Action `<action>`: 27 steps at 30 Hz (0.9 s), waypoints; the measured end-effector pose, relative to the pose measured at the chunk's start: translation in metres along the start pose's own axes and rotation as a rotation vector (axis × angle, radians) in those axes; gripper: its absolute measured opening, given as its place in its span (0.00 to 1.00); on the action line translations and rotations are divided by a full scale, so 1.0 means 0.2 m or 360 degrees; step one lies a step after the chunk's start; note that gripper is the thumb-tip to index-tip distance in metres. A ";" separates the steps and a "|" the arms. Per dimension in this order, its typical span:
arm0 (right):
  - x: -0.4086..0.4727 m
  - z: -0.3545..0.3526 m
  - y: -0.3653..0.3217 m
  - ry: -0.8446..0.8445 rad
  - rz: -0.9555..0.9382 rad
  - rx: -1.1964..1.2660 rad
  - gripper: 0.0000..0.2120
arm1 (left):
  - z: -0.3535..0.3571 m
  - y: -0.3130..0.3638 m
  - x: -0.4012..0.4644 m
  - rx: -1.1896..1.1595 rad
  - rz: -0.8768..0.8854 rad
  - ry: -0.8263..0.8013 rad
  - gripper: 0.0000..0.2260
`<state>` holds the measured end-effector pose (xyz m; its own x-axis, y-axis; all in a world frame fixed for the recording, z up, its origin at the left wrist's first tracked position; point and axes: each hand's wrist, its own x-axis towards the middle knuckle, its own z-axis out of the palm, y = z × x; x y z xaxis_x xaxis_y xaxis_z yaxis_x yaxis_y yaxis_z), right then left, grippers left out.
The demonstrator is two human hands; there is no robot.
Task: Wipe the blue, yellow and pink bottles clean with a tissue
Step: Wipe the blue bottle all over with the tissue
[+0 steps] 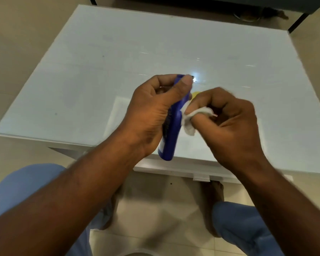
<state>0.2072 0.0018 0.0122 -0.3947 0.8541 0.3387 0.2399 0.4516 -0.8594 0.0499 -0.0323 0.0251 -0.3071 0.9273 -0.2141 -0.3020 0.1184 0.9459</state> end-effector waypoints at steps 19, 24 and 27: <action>-0.01 0.01 0.01 0.0259 -0.0060 -0.0013 0.06 | 0.04 0.01 -0.03 -0.0254 0.0028 -0.0055 0.10; -0.03 -0.01 0.06 -0.0041 0.0149 -0.0150 0.03 | 0.00 0.07 0.02 -0.0391 0.0068 0.0132 0.11; -0.03 -0.02 0.06 -0.0083 0.0193 -0.0154 0.04 | -0.03 0.09 0.04 -0.0280 0.0027 0.0168 0.12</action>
<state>0.2153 0.0017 0.0015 -0.4025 0.8905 0.2121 0.3717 0.3708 -0.8511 0.0370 -0.0246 0.0385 -0.4039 0.8850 -0.2314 -0.4459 0.0304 0.8945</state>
